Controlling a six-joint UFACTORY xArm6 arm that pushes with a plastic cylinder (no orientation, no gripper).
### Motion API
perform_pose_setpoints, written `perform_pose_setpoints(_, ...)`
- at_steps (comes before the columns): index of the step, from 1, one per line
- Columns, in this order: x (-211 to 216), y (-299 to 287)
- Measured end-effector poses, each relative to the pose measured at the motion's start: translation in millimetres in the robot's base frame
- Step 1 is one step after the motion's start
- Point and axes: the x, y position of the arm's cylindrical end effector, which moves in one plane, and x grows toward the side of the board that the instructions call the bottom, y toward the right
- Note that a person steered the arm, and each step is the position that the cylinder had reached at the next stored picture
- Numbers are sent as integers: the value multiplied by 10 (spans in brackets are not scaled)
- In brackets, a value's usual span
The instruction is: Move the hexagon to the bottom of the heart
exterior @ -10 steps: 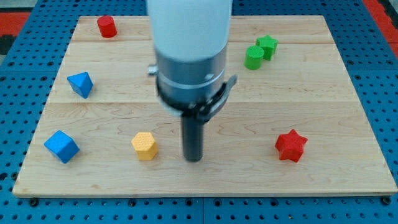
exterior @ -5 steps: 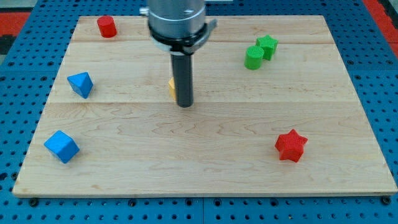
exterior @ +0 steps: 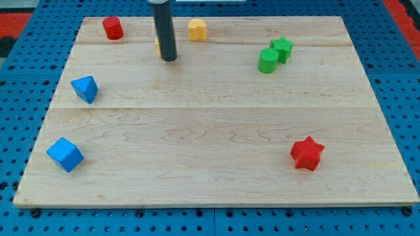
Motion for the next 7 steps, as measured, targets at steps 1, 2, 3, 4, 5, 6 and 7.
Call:
perform_pose_setpoints(1, 12, -476)
perform_pose_setpoints(2, -210, -791)
perform_pose_setpoints(3, -352, -349)
perform_pose_setpoints(4, -266, 29)
perform_pose_setpoints(5, -23, -402)
perform_pose_setpoints(6, 33, -52)
perform_pose_setpoints(7, -143, 377)
